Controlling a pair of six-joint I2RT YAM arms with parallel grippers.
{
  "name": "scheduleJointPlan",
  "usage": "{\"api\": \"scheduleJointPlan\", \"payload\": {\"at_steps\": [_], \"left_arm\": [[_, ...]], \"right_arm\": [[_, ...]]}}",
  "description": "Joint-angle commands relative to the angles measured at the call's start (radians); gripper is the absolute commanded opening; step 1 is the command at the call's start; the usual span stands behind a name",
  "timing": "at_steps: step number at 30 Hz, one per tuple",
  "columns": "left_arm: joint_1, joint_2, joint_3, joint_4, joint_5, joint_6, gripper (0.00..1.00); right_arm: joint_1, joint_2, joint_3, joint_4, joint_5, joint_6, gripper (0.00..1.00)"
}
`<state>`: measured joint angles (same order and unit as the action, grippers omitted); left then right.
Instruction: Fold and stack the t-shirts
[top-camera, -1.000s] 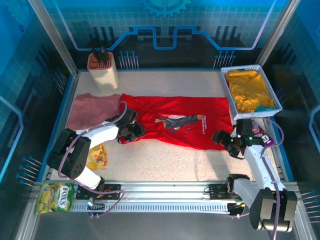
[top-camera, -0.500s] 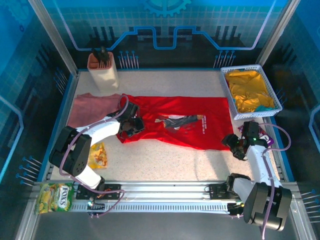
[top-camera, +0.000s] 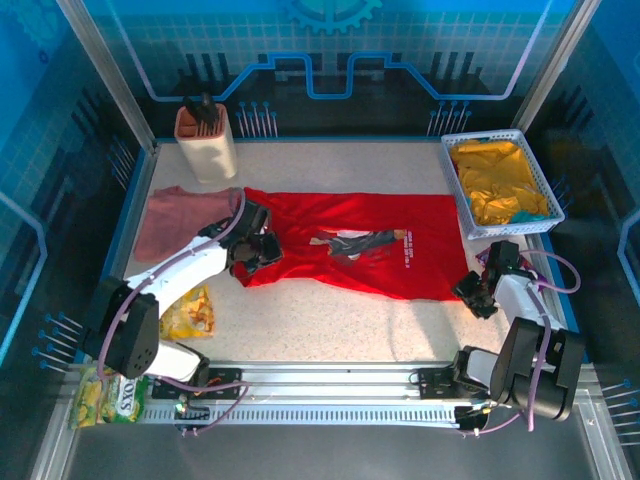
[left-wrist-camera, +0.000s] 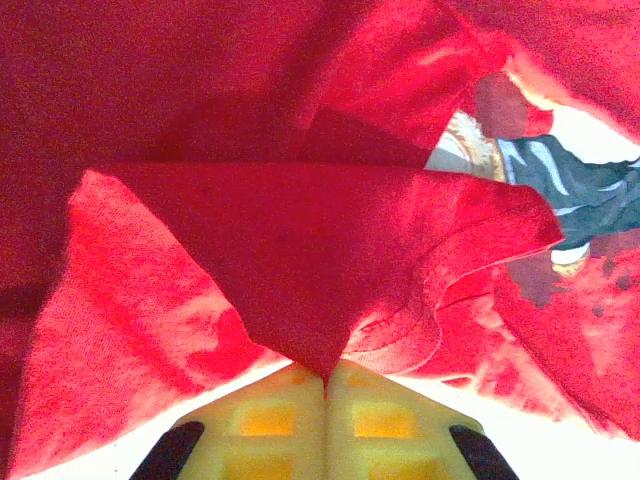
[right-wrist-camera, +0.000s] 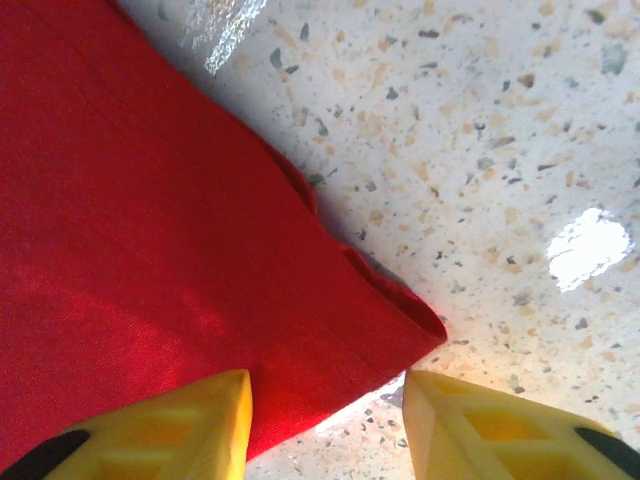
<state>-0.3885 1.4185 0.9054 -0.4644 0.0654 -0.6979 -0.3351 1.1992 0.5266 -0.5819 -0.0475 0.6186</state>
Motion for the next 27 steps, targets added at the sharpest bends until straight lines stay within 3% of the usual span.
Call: {"api": "scheduleJointPlan", "payload": {"at_steps": [1,13,27], "left_arm": [[-0.001,-0.041,0.040,-0.082,0.006,0.036,0.00],[-0.001,-0.060,0.050,-0.105,0.038,0.030,0.00],[0.063,-0.032,0.377,-0.293,-0.022,0.164,0.00]], "right_arm": [[-0.014,0.035,0.028,0.047,-0.002,-0.010,0.39],[-0.017,0.106,0.094,0.052,-0.032,-0.042,0.00],[-0.019,0.151,0.250,-0.045,-0.182,-0.003,0.01]]}}
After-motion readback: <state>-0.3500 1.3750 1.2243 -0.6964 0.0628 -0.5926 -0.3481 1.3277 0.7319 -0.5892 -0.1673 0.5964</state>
